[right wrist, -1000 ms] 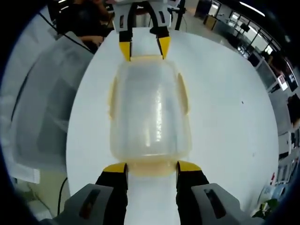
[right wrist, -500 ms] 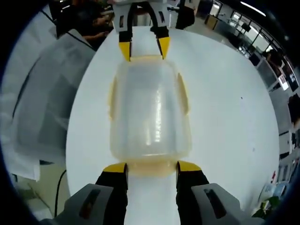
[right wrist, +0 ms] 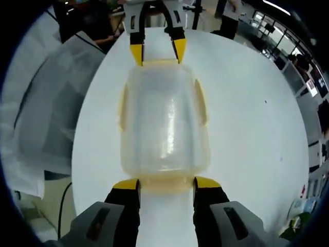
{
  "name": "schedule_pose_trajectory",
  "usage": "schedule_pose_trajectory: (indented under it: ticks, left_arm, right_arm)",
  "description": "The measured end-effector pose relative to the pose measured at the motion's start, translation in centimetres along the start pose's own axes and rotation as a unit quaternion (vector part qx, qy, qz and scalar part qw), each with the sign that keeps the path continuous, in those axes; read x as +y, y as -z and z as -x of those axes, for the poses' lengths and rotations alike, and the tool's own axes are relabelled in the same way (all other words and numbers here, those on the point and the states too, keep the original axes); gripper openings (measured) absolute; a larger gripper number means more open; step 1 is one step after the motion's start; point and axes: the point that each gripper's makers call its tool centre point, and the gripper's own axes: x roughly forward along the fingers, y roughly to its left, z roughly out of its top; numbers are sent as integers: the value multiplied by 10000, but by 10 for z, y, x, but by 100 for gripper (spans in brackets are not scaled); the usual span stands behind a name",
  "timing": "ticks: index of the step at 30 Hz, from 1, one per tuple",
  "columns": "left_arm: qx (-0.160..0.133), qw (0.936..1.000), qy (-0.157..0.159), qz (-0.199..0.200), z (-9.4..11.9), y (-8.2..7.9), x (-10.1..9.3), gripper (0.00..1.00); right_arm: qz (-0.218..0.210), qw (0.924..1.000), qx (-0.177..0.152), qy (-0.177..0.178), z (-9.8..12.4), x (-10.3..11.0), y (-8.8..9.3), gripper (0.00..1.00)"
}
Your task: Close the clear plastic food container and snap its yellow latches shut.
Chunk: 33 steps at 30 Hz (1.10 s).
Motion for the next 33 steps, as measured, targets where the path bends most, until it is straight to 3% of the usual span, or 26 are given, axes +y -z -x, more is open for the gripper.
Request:
schedule_pose_trajectory:
  ticks: [14, 33]
  left_arm:
    - [56, 9999, 93, 81, -4, 9, 1, 39]
    - [10, 9999, 154, 56, -11, 9, 4, 39]
  right_arm:
    - [-64, 9999, -24, -106, -7, -1, -4, 39]
    - [-266, 9995, -92, -154, -6, -2, 1, 39]
